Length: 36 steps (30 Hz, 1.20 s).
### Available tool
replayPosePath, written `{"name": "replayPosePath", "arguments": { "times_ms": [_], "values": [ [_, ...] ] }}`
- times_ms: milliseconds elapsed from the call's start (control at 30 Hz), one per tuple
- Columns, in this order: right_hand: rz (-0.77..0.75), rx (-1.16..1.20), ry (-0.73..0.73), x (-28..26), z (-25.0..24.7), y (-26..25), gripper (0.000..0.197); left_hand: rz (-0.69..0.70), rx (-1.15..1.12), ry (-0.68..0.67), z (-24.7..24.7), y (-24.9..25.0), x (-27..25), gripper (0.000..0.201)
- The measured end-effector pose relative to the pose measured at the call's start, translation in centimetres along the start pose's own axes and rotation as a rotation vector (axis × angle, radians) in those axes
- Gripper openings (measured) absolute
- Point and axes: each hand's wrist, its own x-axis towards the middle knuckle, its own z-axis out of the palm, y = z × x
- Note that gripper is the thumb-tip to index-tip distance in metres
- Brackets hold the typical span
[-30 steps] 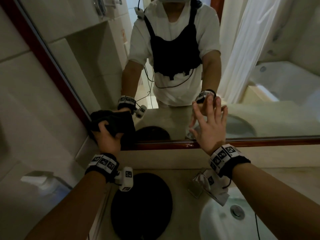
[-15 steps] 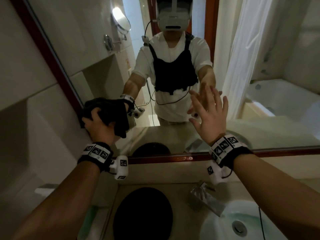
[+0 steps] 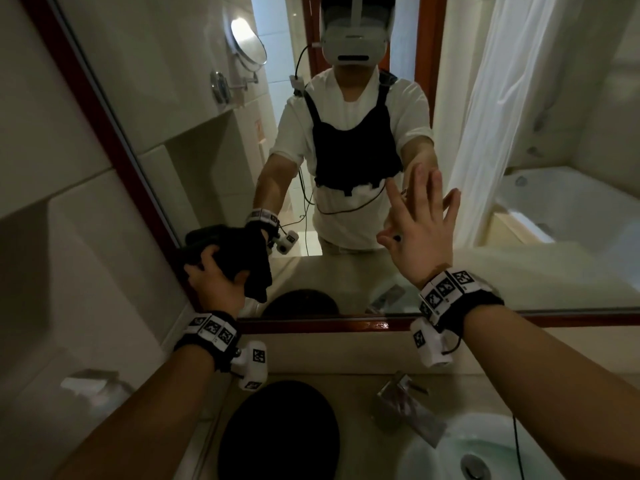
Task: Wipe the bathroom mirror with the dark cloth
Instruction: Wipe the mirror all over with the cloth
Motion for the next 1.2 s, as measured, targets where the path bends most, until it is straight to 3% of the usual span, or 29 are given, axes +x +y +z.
{"name": "replayPosePath", "arguments": {
  "times_ms": [300,433,567,733,1200],
  "values": [
    [-0.007,-0.002,-0.016,0.0,0.3,0.0,0.103,-0.046,-0.004,-0.065,2.5,0.0,-3.7,0.071],
    [-0.008,-0.013,-0.025,-0.1,0.5,0.0,0.101,0.006,0.049,-0.082,3.6,3.1,-5.6,0.07],
    [-0.016,-0.031,-0.018,-0.2,0.7,0.3,0.096,0.06,-0.046,-0.134,5.5,5.9,-6.8,0.065],
    [-0.02,-0.022,-0.005,-0.4,0.8,0.2,0.095,0.114,-0.035,-0.141,5.5,5.5,-6.6,0.063],
    [-0.022,-0.004,0.022,-0.8,1.2,0.6,0.091,0.372,0.045,0.071,3.5,6.6,-3.0,0.059]
  ]
}}
